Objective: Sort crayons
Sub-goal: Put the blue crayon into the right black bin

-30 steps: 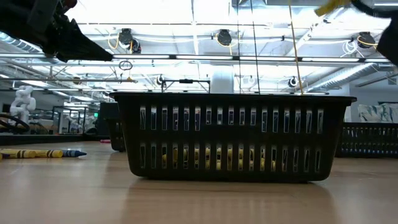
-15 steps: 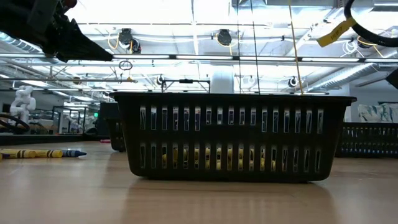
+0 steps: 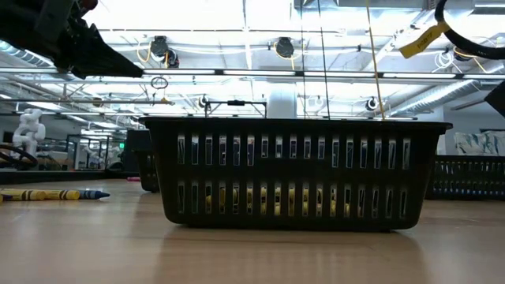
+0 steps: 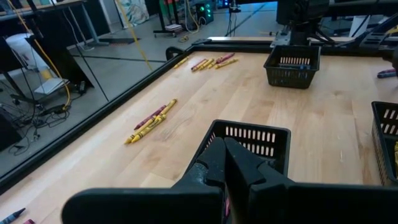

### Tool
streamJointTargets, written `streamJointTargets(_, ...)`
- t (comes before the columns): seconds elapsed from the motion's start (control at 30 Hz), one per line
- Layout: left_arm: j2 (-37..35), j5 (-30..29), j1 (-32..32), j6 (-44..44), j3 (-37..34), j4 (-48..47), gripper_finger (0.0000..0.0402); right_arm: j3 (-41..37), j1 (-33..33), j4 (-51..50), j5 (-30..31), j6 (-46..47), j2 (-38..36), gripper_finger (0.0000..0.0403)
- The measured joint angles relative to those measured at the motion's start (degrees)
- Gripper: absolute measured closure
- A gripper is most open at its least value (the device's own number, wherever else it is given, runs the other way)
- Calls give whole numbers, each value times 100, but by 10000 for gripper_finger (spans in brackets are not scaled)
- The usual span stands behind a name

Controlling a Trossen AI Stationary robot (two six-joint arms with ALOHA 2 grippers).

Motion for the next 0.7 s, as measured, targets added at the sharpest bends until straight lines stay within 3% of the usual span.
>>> streamJointTargets(0.2,-1,0,0,0,0,-2,400,-202,110,191,148,-34,-22,293)
streamJointTargets(0.53,-1,2,2,-7,0,-4,400,-321,181,244,168,-323,-23,395)
streamJointTargets(0.7,1,2,2,-11,0,2,400,-228,187,180,514,-428,-154,400)
